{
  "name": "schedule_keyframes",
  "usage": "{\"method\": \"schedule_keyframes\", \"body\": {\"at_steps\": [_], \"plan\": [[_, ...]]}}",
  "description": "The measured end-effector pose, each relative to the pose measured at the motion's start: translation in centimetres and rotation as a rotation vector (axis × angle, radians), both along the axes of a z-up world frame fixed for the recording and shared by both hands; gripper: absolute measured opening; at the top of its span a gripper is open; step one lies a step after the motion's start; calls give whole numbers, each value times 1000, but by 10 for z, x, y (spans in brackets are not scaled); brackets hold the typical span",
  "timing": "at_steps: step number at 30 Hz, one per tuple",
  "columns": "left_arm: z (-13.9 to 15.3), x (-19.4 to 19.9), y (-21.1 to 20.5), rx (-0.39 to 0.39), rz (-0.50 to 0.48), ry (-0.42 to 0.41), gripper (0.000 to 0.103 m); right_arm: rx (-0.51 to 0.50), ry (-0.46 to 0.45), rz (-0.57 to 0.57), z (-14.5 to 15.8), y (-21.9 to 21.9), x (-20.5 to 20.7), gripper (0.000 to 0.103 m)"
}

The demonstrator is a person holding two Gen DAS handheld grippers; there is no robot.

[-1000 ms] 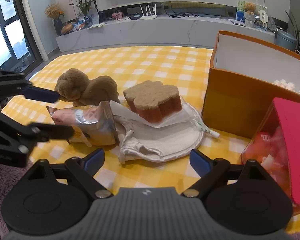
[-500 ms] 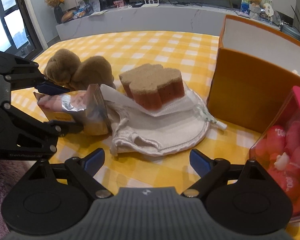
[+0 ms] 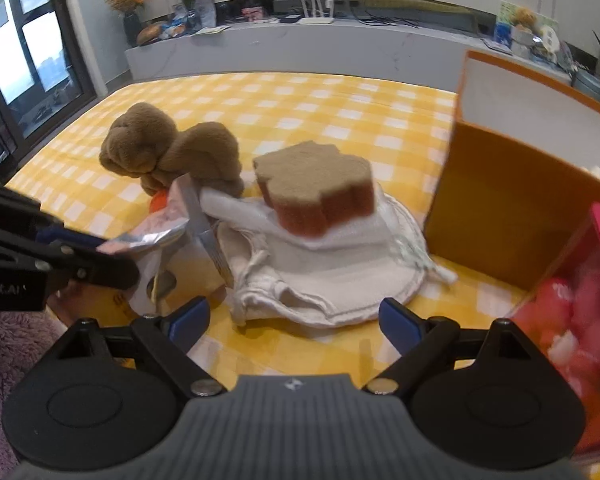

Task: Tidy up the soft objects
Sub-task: 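Grasp the pink snack packet with the left tool while the right tool grasps the white cloth bag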

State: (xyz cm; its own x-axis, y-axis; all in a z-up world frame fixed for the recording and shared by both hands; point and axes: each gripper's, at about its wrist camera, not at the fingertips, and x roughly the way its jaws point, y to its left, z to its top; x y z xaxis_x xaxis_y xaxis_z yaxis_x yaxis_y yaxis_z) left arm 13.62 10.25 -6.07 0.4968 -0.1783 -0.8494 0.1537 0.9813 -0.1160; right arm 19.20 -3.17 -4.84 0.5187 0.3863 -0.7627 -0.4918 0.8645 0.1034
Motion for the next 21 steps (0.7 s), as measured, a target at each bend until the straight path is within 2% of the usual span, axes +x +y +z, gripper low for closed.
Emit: {"method": "schedule_keyframes", "body": {"at_steps": [3,7,11,14,16,18,21], "plan": [[-4,1,11,-22,70,5,18,-23,-12,42,-2,10,3,89],[-8,4,14,-64,68,40,33,-69,-11,91,-9,21,8,72],[-12,4,21,-98,96,65,36,-105,-34,115,-15,25,14,72],[-19,9,24,-114,119,99,43,-112,-26,130,-20,29,19,76],[-24,13,20,-95,110,137,43,-116,-15,136,-26,33,22,82],[-26,14,15,-62,101,137,41,-117,-2,141,-34,36,23,83],[-28,15,13,-40,102,141,41,-125,-49,144,-38,37,19,77]]}}
